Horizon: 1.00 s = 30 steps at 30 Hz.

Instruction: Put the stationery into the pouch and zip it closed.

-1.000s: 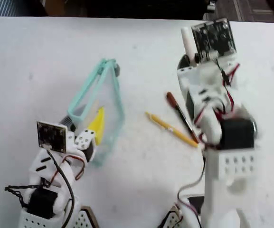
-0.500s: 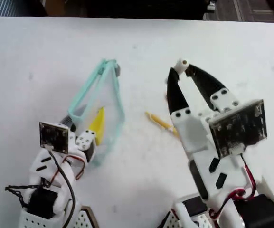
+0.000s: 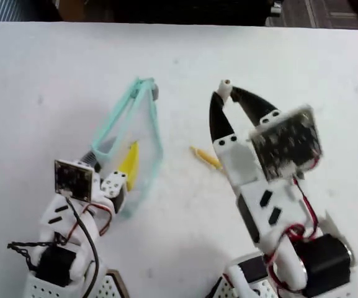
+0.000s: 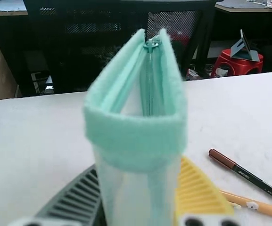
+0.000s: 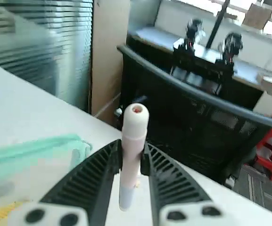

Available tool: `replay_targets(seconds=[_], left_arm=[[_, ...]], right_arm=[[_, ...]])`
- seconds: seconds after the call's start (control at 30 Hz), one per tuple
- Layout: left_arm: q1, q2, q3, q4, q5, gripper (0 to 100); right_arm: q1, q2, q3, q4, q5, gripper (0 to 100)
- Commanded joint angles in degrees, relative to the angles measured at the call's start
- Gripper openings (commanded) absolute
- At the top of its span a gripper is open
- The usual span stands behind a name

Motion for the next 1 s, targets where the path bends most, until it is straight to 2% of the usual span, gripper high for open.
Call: replay_targets(seconds=[0.0,0.13,0.4,0.63,0.97], left_arm=[[5.7,-0.3,-0.7,1.1,-0.9,17],[7.3,-0.3,-0.7,1.3,-3.7,17],[7.3,-0.3,-0.7,1.2,-3.7,17],[7.2,-0.3,-0.7,1.2,-3.9,17],[7.2,-0.3,-0.7,1.2,-3.9,17]], right_arm=[[-5.5,0.1,-0.3,-5.8,-0.2,1.7],[-12.6,0.2,-0.8,-8.0,-0.1,1.6],[-23.2,0.8,-4.8,-8.2,-0.4,1.6],[-24.1,6.4,-4.9,-6.5,-0.4,1.6],[-24.1,4.4,-8.3,-3.3,-0.4,1.6]])
